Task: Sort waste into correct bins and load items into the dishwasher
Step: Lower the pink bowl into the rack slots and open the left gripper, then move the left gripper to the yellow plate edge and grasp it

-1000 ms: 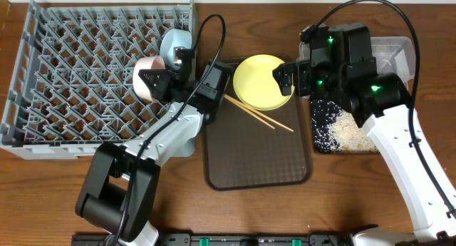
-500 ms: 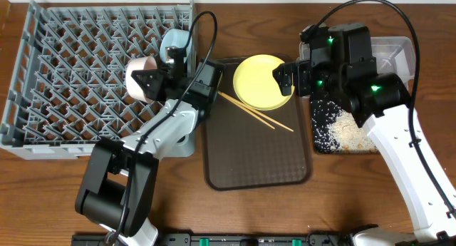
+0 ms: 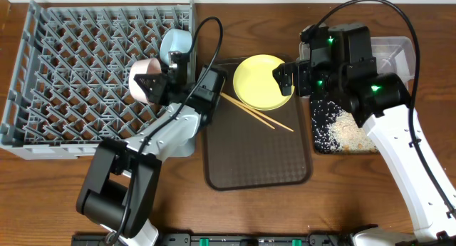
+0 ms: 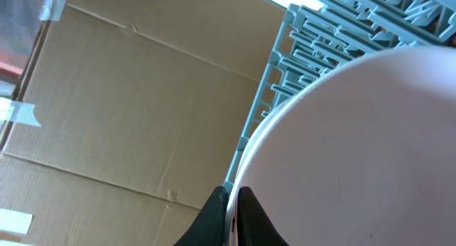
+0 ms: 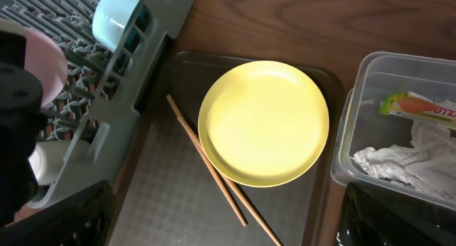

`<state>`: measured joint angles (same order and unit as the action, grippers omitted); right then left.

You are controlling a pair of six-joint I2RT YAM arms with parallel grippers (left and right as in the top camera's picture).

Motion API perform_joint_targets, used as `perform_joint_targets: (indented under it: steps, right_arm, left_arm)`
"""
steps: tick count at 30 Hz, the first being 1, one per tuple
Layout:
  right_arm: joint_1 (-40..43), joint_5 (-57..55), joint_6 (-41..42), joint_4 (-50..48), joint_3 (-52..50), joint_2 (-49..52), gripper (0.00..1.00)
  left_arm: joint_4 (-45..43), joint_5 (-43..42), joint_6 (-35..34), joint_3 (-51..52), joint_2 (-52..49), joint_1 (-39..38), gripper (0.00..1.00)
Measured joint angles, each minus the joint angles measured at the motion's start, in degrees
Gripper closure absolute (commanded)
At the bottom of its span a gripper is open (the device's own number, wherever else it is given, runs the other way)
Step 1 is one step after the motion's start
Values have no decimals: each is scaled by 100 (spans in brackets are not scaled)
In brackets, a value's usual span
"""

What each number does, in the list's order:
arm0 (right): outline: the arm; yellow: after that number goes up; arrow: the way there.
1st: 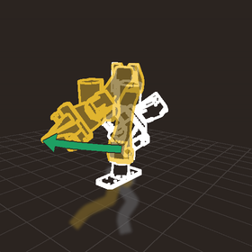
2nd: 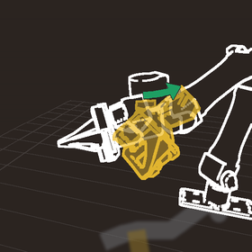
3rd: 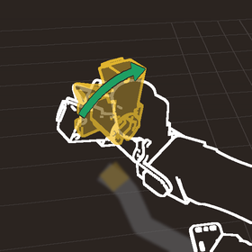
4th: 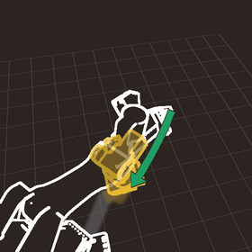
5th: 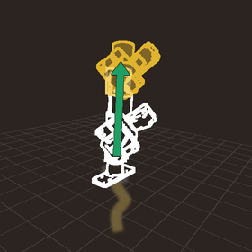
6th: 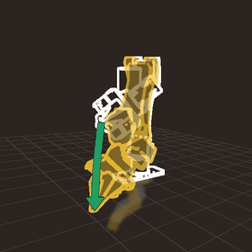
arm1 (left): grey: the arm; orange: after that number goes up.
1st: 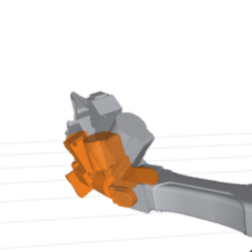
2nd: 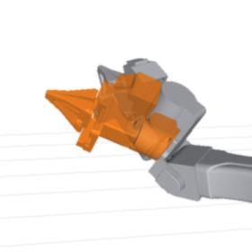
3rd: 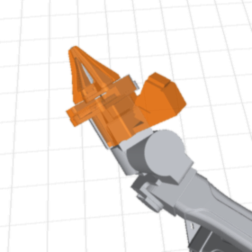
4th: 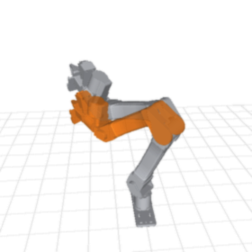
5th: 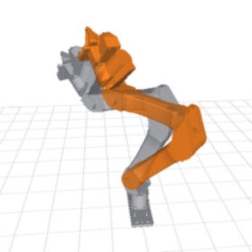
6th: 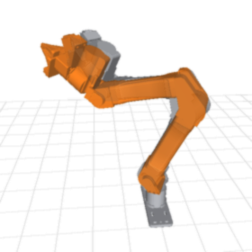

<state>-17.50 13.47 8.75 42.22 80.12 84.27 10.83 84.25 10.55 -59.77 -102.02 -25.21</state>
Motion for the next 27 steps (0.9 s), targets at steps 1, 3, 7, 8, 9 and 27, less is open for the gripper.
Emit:
perform_joint_targets:
  steps: [1,3,7,8,9,27]
  right_arm:
    - [0,0,0,0,0,0,1]
    - [0,-2,0,0,0,0,1]
    - [0,0,0,2,0,0,1]
    - [0,0,0,2,0,0,1]
    - [0,0,0,0,0,0,1]
    - [0,0,0,0,0,0,1]
  left_arm:
    - [-2,28,-13,37,0,-22,93]
    - [-9,101,-39,107,0,-101,93]
    - [-17,144,-90,192,0,-317,92]
    - [-13,142,-96,205,0,-376,92]
    - [-13,133,-107,216,0,-437,90]
    - [17,-1508,-354,275,22,-695,32]
